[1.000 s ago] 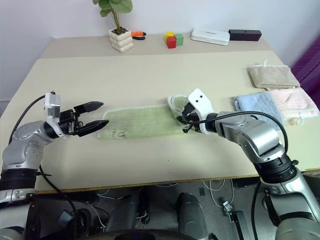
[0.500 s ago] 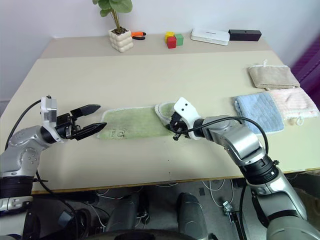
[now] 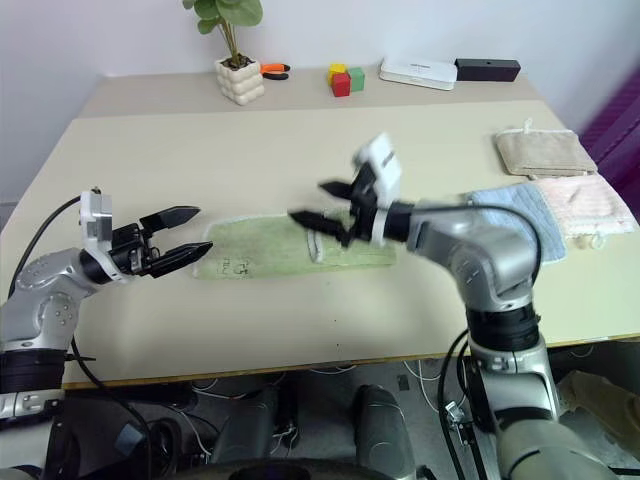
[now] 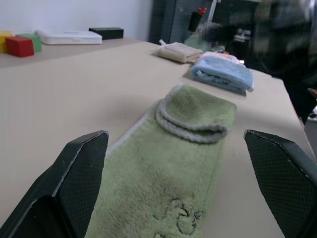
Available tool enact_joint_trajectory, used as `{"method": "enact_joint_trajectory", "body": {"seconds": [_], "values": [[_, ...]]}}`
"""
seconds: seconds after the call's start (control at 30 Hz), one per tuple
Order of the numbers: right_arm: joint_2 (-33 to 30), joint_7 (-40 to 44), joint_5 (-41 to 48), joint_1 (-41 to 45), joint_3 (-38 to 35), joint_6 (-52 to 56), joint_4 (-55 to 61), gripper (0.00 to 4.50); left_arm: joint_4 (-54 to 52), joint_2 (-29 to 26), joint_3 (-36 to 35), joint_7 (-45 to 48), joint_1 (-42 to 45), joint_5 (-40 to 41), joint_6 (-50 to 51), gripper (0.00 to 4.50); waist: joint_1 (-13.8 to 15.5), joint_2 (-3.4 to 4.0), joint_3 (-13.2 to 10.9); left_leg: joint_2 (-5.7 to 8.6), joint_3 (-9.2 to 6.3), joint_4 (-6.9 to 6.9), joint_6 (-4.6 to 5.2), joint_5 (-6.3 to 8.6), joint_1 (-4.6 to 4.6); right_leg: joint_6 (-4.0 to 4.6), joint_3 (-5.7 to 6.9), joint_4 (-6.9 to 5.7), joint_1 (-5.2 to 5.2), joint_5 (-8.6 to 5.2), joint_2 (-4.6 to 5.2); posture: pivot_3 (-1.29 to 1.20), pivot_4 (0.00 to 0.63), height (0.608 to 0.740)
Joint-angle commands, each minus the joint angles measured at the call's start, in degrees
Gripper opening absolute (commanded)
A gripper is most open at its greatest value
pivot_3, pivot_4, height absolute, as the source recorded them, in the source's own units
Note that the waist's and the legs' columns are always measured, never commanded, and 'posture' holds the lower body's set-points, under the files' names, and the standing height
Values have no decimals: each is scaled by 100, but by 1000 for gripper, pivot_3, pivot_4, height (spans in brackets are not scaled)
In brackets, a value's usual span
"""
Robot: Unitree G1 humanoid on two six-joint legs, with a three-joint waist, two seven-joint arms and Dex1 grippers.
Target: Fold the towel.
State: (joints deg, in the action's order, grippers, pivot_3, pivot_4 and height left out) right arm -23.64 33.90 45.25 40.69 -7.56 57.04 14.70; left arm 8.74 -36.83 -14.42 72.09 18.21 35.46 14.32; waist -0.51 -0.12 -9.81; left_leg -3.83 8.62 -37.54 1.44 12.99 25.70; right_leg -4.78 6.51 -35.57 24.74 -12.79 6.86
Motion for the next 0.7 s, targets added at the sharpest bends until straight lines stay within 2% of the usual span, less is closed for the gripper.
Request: {"method": "enact_joint_trajectory", "body": {"seconds": [0.03,0.13,0.23,0.33,0.43,0.67,0.7], "values": [[-7,-169,-38,-73,-179,-118,-221,4229,90,27,-46,-17,213,-40,-207,4500,5,-9,5,0,-2,0,0,0,-1,1,3,3,-4,0,0,0,150,740],[11,-203,-481,-330,116,-507,-315,3112,144,46,-18,-35,291,-68,-256,4500,-23,-9,5,1,-1,1,0,0,0,1,4,5,-3,-1,0,0,150,740],[579,-357,-391,-782,-77,-888,-625,1556,245,17,-46,7,351,-99,-283,4500,-37,-8,5,1,5,8,-4,-3,-2,-2,3,-1,2,1,0,0,150,740],[687,-195,-978,-1316,392,-1534,-797,31,258,-63,-86,24,327,-147,-327,4500,-43,-7,4,1,23,17,-13,-8,-8,-2,3,-13,3,1,-4,0,150,740],[707,-92,-1458,-1499,756,-2059,-1027,31,186,-153,-159,16,261,-116,-310,4500,-47,-7,2,1,26,16,-17,-11,-9,-1,1,-28,10,0,-3,0,150,740],[1131,-110,-2138,-1476,961,-3235,-2147,31,-171,-468,-411,30,-64,150,-12,4500,-54,-6,1,-1,16,20,-23,-14,-18,0,-4,-36,12,-2,-3,0,150,740],[1161,-142,-2294,-1476,962,-3522,-2391,31,-485,-480,-469,-147,-254,270,235,4500,-55,-7,2,-1,16,19,-23,-14,-17,0,-4,-36,12,-2,-3,0,150,740]]}}
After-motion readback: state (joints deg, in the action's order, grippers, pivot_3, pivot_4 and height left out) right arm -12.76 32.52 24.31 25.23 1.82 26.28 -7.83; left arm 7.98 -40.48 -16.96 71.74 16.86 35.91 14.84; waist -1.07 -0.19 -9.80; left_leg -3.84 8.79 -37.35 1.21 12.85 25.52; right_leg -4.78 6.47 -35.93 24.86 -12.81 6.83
